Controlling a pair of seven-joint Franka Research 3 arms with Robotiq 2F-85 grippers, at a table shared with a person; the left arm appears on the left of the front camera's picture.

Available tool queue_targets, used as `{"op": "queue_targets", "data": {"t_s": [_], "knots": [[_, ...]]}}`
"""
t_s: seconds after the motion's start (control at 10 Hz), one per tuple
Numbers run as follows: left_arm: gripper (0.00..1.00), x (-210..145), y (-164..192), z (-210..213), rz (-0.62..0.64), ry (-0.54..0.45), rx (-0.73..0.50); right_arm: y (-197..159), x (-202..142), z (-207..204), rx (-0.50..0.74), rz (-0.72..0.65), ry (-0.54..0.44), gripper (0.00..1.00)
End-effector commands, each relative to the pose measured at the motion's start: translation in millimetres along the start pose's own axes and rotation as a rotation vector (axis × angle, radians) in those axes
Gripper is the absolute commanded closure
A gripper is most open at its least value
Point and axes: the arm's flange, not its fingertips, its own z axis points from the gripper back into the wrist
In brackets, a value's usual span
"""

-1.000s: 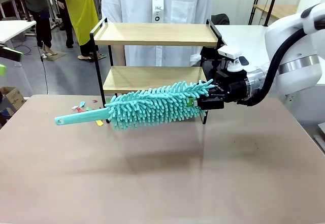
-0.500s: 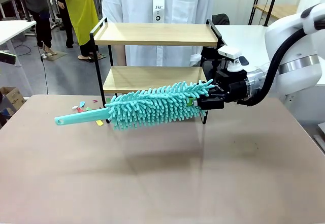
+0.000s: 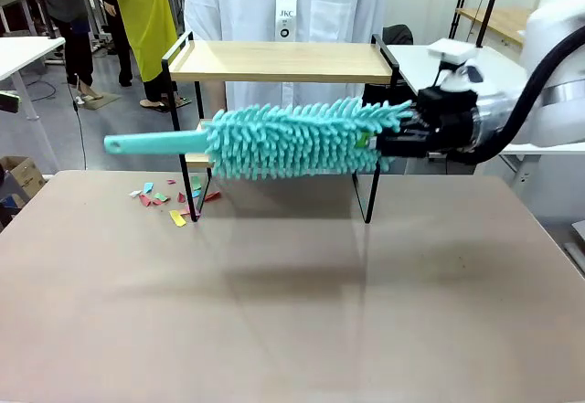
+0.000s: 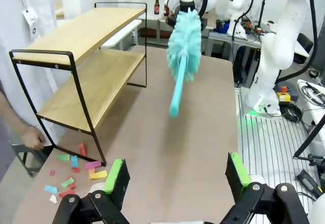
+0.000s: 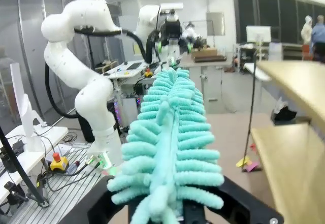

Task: Clean the shelf.
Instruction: Hand the Duster back to the human.

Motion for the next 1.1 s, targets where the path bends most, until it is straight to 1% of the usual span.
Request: {"op": "queue_targets", "data": {"t_s": [0.0, 0.1, 0.3, 0.5, 0.6, 0.9, 1.0], "knots": [[0.00, 2.2, 0.6, -0.9, -0.025, -0.030, -0.001, 18.3, 27.8, 10.1, -0.090, 0.023, -0.112, 0.84], [0.00, 2.2, 0.6, -0.9, -0.025, -0.030, -0.001, 26.8, 45.0, 24.6, -0.192, 0.050, -0.155, 0.84], [0.00, 2.2, 0.6, -0.9, -0.025, -0.030, -0.001, 43.1, 64.4, 53.7, -0.376, 0.106, -0.226, 0.84], [0.00, 2.2, 0.6, -0.9, -0.025, -0.030, -0.001, 61.5, 74.6, 91.9, -0.593, 0.155, -0.309, 0.84], [0.00, 2.2, 0.6, -0.9, -0.025, -0.030, -0.001, 70.5, 75.4, 109.5, -0.680, 0.158, -0.339, 0.84], [0.00, 2.2, 0.6, -0.9, -0.025, -0.030, -0.001, 93.1, 65.1, 159.8, -0.993, 0.154, -0.339, 0.84], [0.00, 2.2, 0.6, -0.9, -0.025, -0.030, -0.001, 97.7, 59.0, 173.2, -1.052, 0.144, -0.342, 0.84]]}}
